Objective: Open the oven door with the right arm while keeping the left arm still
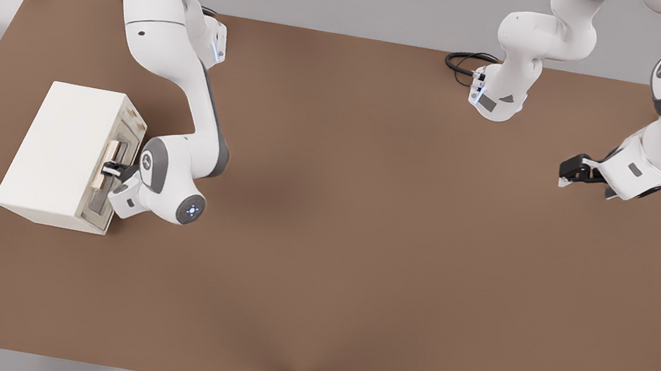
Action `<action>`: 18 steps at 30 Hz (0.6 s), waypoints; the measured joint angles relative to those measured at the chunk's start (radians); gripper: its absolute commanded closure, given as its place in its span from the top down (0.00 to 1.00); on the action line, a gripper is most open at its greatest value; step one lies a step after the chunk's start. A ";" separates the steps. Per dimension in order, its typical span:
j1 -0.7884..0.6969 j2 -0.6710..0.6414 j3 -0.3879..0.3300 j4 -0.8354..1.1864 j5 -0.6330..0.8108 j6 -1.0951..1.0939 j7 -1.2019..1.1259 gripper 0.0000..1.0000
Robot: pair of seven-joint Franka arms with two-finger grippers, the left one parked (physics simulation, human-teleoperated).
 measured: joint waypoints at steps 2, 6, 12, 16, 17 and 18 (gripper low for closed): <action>-0.005 0.000 0.000 -0.014 -0.002 0.004 0.021 0.21; -0.028 0.003 -0.001 -0.048 -0.013 0.018 0.057 0.21; -0.032 0.003 0.000 -0.094 -0.030 0.032 0.098 0.21; -0.036 0.000 -0.001 -0.104 -0.037 0.034 0.118 0.21; -0.039 0.002 -0.001 -0.106 -0.038 0.035 0.122 0.21; -0.041 0.005 0.000 -0.108 -0.039 0.036 0.127 0.21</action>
